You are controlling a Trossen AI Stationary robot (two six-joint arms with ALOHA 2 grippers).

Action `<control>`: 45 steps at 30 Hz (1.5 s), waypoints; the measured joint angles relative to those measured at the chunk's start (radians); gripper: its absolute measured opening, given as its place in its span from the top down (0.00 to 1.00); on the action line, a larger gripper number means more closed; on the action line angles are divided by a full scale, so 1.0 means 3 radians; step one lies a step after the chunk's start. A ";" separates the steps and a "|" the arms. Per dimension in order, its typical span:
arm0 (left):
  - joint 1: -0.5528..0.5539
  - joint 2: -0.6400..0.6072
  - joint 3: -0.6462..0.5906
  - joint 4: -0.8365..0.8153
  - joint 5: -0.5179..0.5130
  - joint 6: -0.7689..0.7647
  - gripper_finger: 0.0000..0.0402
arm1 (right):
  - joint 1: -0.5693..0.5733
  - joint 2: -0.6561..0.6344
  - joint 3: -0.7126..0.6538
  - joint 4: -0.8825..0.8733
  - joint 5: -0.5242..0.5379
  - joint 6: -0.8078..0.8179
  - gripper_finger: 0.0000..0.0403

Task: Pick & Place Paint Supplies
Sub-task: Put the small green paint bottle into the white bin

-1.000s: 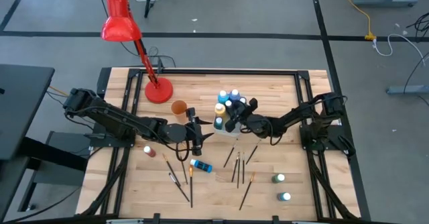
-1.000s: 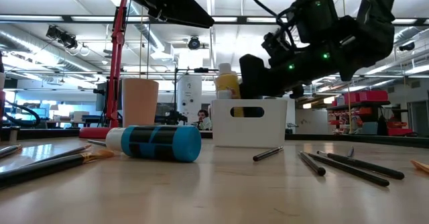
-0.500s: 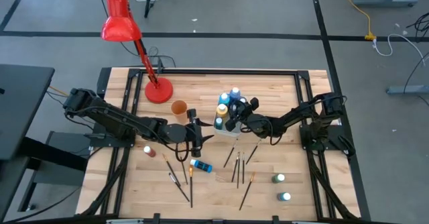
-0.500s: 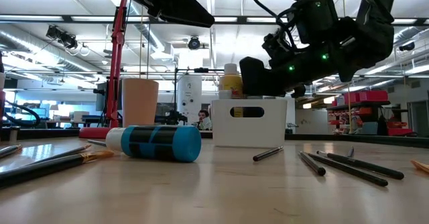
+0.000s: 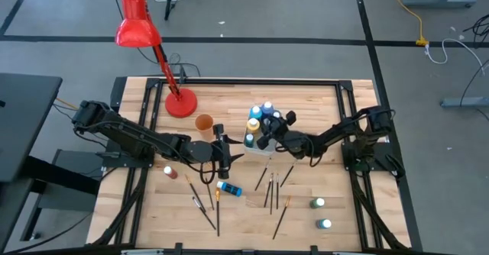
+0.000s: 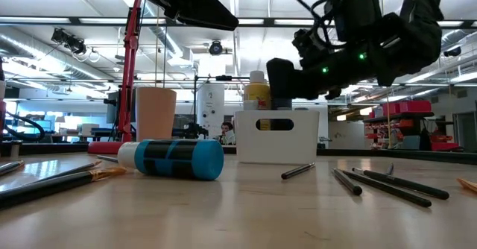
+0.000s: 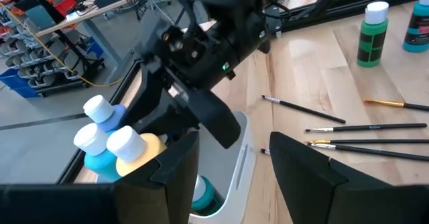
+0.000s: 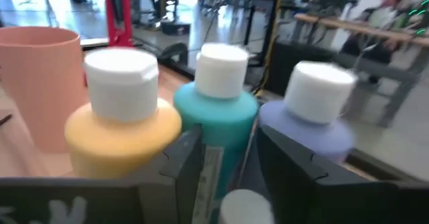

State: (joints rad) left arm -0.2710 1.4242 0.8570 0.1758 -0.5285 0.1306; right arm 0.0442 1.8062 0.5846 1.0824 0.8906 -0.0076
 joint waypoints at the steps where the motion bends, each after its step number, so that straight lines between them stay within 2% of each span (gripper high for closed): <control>1: -0.0001 0.0000 0.0000 -0.0001 0.0000 -0.0010 0.52 | 0.0033 -0.0017 0.0000 0.0014 0.0085 -0.0064 0.64; 4: 0.0000 0.0000 0.0000 -0.0005 0.0000 -0.0012 0.52 | 0.0136 -0.0113 0.0000 -0.0005 0.0214 -0.0214 0.63; 9: 0.0000 0.0000 0.0000 -0.0013 0.0063 -0.0135 0.52 | 0.0349 -0.0371 0.0000 -0.0070 0.0168 -0.0368 0.62; 13: -0.0001 0.0000 0.0000 -0.0013 0.0189 -0.0214 0.52 | 0.0541 -0.0729 0.0000 -0.0374 -0.0061 -0.0554 0.62; 22: 0.0000 0.0001 0.0000 -0.0008 0.0247 -0.0313 0.52 | 0.0813 -0.1807 0.0000 -0.2108 -0.1160 -0.0228 0.62; 27: -0.0001 0.0001 0.0000 -0.0003 0.0248 -0.0368 0.52 | 0.0873 -0.2257 0.0000 -0.2919 -0.1911 -0.0012 0.63; 32: 0.0000 0.0001 0.0000 0.0002 0.0248 -0.0447 0.53 | 0.0919 -0.2566 0.0000 -0.3222 -0.2542 0.0039 0.64; 40: 0.0000 0.0001 0.0000 -0.0001 0.0248 -0.0451 0.57 | 0.0936 -0.3009 0.0001 -0.3536 -0.3346 0.0641 0.65; 43: 0.0000 0.0001 0.0000 -0.0002 0.0248 -0.0450 0.58 | 0.0955 -0.3090 0.0001 -0.3648 -0.3544 0.0786 0.65; 45: 0.0000 0.0001 -0.0001 -0.0001 0.0248 -0.0450 0.58 | 0.1002 -0.3088 0.0012 -0.3669 -0.3550 0.0792 0.66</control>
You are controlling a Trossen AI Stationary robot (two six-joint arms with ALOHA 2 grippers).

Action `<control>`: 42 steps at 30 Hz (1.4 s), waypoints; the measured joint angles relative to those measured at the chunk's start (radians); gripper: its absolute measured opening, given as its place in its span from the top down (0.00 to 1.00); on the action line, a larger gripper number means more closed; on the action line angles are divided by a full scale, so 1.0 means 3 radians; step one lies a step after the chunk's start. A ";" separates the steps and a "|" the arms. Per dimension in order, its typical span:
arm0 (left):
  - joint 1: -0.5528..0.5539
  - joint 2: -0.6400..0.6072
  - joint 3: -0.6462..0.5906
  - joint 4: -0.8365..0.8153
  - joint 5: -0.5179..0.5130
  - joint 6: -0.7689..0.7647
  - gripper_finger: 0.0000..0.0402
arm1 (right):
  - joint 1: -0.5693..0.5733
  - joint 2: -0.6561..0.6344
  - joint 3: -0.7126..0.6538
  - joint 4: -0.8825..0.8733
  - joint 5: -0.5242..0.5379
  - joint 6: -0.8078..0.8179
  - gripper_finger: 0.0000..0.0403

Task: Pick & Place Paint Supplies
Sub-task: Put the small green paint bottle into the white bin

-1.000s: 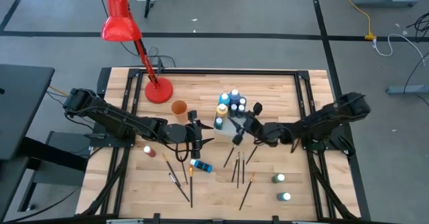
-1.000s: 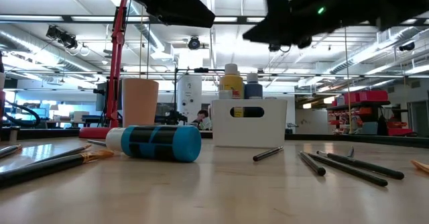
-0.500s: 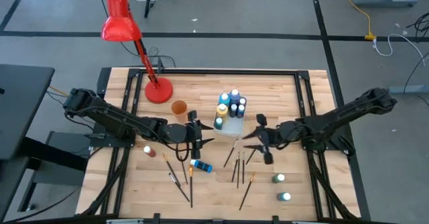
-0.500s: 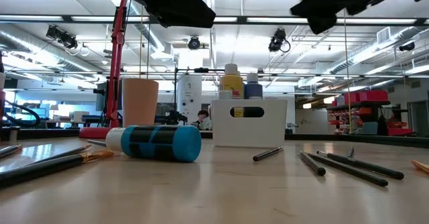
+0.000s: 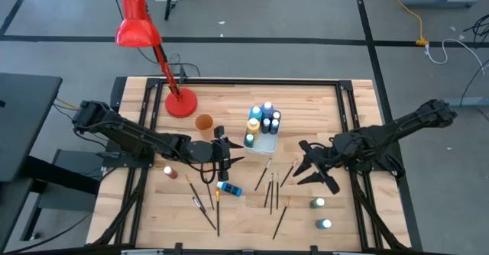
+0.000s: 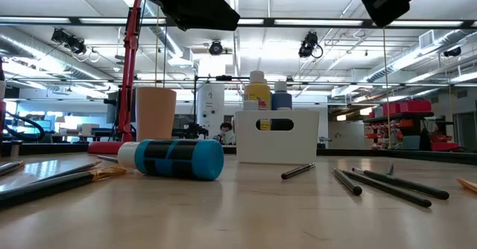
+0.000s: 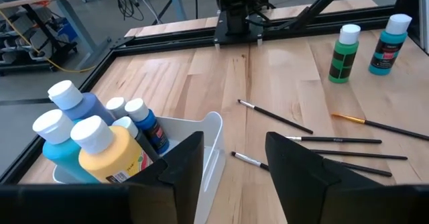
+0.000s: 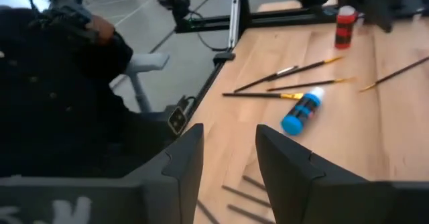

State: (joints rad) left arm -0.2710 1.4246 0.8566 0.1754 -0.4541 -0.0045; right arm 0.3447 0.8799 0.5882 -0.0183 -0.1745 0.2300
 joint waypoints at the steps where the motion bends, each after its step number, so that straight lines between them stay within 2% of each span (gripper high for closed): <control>1: -0.0001 0.0000 0.0000 0.0001 0.0000 -0.0001 0.58 | 0.0033 0.0002 0.0018 -0.0035 0.0000 0.0003 0.66; 6: 0.0000 0.0000 0.0000 0.0000 0.0000 -0.0001 0.58 | 0.0141 0.0020 0.0090 -0.0010 -0.0001 0.0071 0.68; 11: 0.0000 0.0000 0.0001 0.0006 0.0000 0.0009 0.58 | 0.0139 0.0022 0.0090 -0.0031 0.0003 -0.0372 0.69; 14: 0.0000 0.0000 0.0001 0.0009 -0.0001 0.0076 0.58 | 0.0103 0.0022 0.0090 0.0001 0.0068 -0.0422 0.68; 21: -0.0001 0.0000 0.0001 0.0018 -0.0003 0.0136 0.58 | 0.0203 0.0064 0.0090 -0.0371 0.0079 -0.0262 0.54; 26: 0.0000 0.0000 0.0000 0.0089 -0.0014 -0.0050 0.58 | 0.0495 0.0299 0.0089 -0.0588 -0.0015 -0.0320 0.44; 30: 0.0001 0.0000 0.0000 0.0099 -0.0015 -0.0052 0.58 | 0.0741 0.0496 0.0088 -0.0569 -0.0087 -0.0329 0.42; 34: 0.0010 0.0000 0.0000 0.0226 -0.0015 -0.0048 0.58 | 0.0902 0.0587 0.0088 -0.0732 -0.0072 -0.0096 0.42; 39: 0.0011 0.0000 0.0000 0.0270 -0.0015 -0.0004 0.58 | 0.1083 0.0721 0.0088 -0.1099 0.0244 0.0164 0.44; 42: 0.0017 0.0000 0.0000 0.0288 -0.0015 -0.0019 0.58 | 0.1176 0.0801 0.0088 -0.1160 0.0297 0.0348 0.44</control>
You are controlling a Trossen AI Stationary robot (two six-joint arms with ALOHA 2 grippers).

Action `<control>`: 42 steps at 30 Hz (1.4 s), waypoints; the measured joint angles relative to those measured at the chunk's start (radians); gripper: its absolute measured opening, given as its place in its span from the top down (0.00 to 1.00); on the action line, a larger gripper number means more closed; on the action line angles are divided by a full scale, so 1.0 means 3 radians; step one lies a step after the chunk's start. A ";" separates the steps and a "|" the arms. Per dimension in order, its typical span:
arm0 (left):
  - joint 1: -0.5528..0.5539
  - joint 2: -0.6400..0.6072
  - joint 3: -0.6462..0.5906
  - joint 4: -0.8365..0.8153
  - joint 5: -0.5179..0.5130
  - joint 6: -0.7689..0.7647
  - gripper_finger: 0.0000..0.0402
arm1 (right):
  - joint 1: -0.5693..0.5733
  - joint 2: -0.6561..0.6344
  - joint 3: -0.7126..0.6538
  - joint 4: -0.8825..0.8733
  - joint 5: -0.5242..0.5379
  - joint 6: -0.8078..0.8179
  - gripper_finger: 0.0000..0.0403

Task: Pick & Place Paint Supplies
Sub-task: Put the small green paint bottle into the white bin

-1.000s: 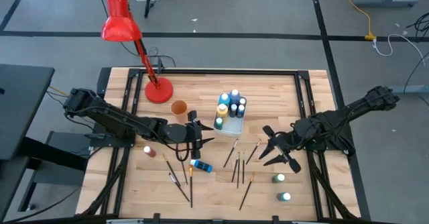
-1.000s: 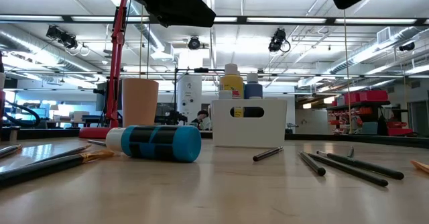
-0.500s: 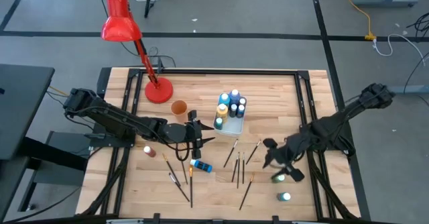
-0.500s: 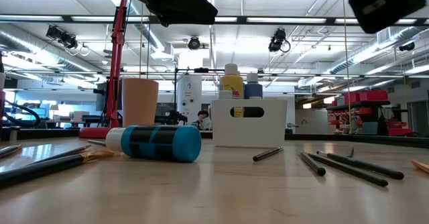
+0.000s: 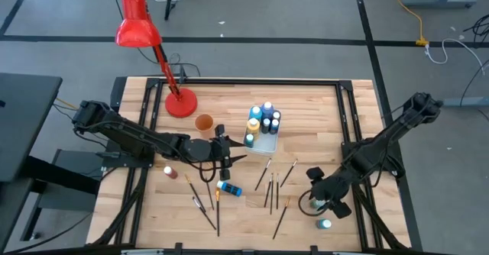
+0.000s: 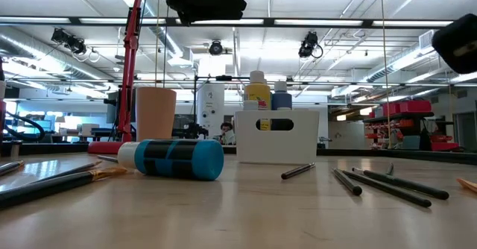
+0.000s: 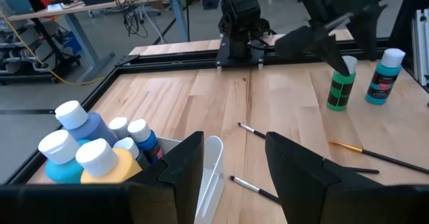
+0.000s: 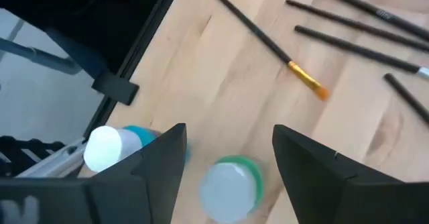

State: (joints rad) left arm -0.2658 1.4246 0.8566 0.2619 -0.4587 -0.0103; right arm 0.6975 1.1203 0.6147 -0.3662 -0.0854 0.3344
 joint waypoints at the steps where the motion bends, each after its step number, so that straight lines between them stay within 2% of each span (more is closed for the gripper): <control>1: 0.0000 0.0000 0.0000 -0.0001 0.0000 -0.0014 0.58 | 0.0028 0.0031 0.0000 0.0028 -0.0001 0.0035 0.44; 12: 0.0007 0.0000 0.0000 0.0006 0.0000 -0.0002 0.58 | 0.0197 0.0183 0.0002 -0.0214 0.0174 -0.0094 0.48; 25: 0.0013 0.0000 0.0000 0.0077 0.0001 0.0079 0.58 | 0.0197 0.0185 -0.0001 0.0008 0.0146 -0.0129 0.72; 27: 0.0013 0.0000 0.0000 0.0103 0.0000 0.0158 0.58 | 0.0192 0.0185 -0.0001 0.0237 0.0241 -0.0183 0.72; 31: 0.0013 0.0000 0.0000 0.0099 0.0001 0.0287 0.58 | 0.0168 0.0185 -0.0001 0.0616 0.0644 -0.0296 0.71; 35: 0.0013 0.0000 0.0000 0.0098 0.0000 0.0432 0.58 | 0.0006 0.0183 0.0001 0.0741 0.0924 -0.0373 0.70; 39: 0.0013 0.0000 0.0000 0.0085 0.0014 0.0485 0.58 | -0.0318 0.0176 0.0001 0.0861 0.0974 -0.0383 0.71; 42: 0.0013 0.0000 0.0000 0.0085 0.0104 0.0498 0.58 | -0.0594 0.0132 0.0050 0.0911 0.1084 -0.0584 0.71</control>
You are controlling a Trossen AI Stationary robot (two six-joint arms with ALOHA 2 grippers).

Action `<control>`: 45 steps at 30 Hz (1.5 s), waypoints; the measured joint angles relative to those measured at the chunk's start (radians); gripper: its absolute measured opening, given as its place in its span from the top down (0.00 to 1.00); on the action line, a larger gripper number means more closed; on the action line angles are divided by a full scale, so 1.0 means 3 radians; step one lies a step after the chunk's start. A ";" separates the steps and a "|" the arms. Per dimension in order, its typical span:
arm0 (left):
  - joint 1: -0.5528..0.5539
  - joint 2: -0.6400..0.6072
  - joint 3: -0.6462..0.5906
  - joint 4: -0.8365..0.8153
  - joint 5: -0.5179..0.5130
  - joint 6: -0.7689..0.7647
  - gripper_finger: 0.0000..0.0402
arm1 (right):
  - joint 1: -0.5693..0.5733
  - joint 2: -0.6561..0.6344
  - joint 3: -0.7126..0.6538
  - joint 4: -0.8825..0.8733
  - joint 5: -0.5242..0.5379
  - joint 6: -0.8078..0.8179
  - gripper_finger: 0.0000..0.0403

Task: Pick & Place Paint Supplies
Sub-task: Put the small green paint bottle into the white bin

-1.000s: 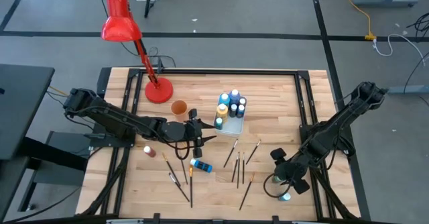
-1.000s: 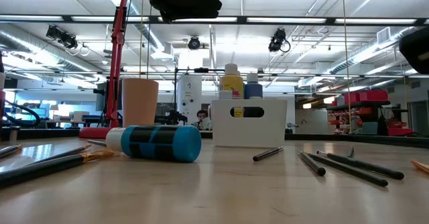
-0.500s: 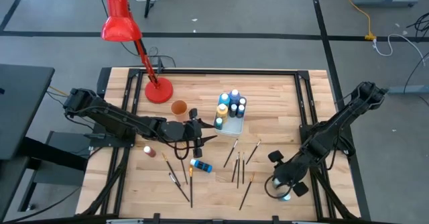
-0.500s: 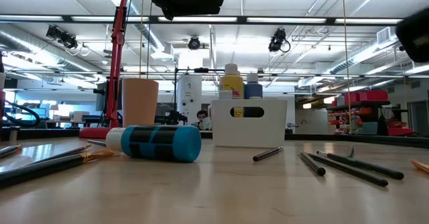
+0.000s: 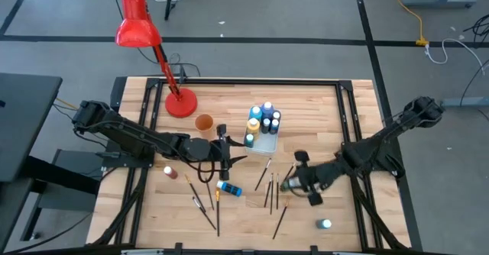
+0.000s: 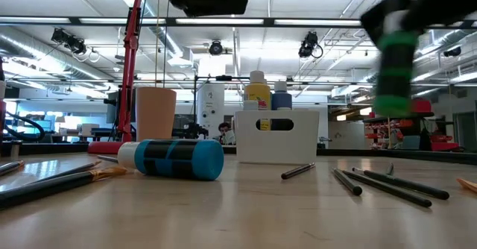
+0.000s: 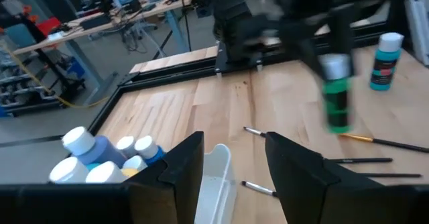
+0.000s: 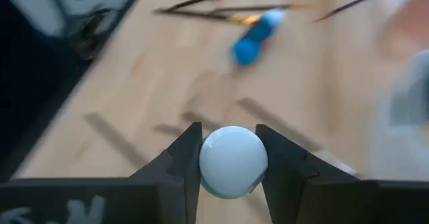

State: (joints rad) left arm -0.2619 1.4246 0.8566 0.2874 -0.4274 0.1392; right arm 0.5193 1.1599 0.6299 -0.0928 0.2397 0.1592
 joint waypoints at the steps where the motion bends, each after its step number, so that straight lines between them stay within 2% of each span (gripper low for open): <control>1: 0.0000 0.0000 0.0000 0.0001 0.0031 0.0026 0.58 | -0.0086 -0.0024 0.0049 -0.0033 0.0026 -0.0107 0.71; 6: 0.0000 0.0000 0.0000 0.0003 0.0071 0.0259 0.58 | -0.0521 -0.0045 0.0406 -0.0174 0.0360 -0.0611 0.71; 9: 0.0000 0.0000 0.0000 0.0000 0.0071 0.0347 0.58 | -0.0858 -0.0020 0.0471 -0.0175 0.0552 -0.0762 0.71; 13: 0.0000 0.0000 0.0000 -0.0001 0.0072 0.0359 0.58 | -0.1306 0.0086 0.0470 -0.0227 0.0555 -0.0665 0.71; 17: 0.0000 0.0000 0.0000 -0.0020 0.0072 0.0361 0.58 | -0.1587 0.0339 0.0470 -0.0025 0.0442 -0.0676 0.71; 25: 0.0000 0.0000 0.0000 -0.0033 0.0071 0.0348 0.58 | -0.1795 0.0937 0.0491 0.0226 0.0232 -0.0649 0.71; 33: 0.0000 0.0000 0.0000 -0.0044 0.0084 0.0326 0.58 | -0.1943 0.1419 0.0496 0.0590 0.0211 -0.0756 0.71; 45: 0.0000 0.0000 0.0000 -0.0044 0.0086 0.0159 0.58 | -0.2034 0.1522 0.0493 0.0876 0.0215 -0.1187 0.65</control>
State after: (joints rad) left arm -0.2619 1.4246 0.8566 0.2741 -0.4015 0.1869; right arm -0.0910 1.6165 0.7776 0.1700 0.3042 -0.1969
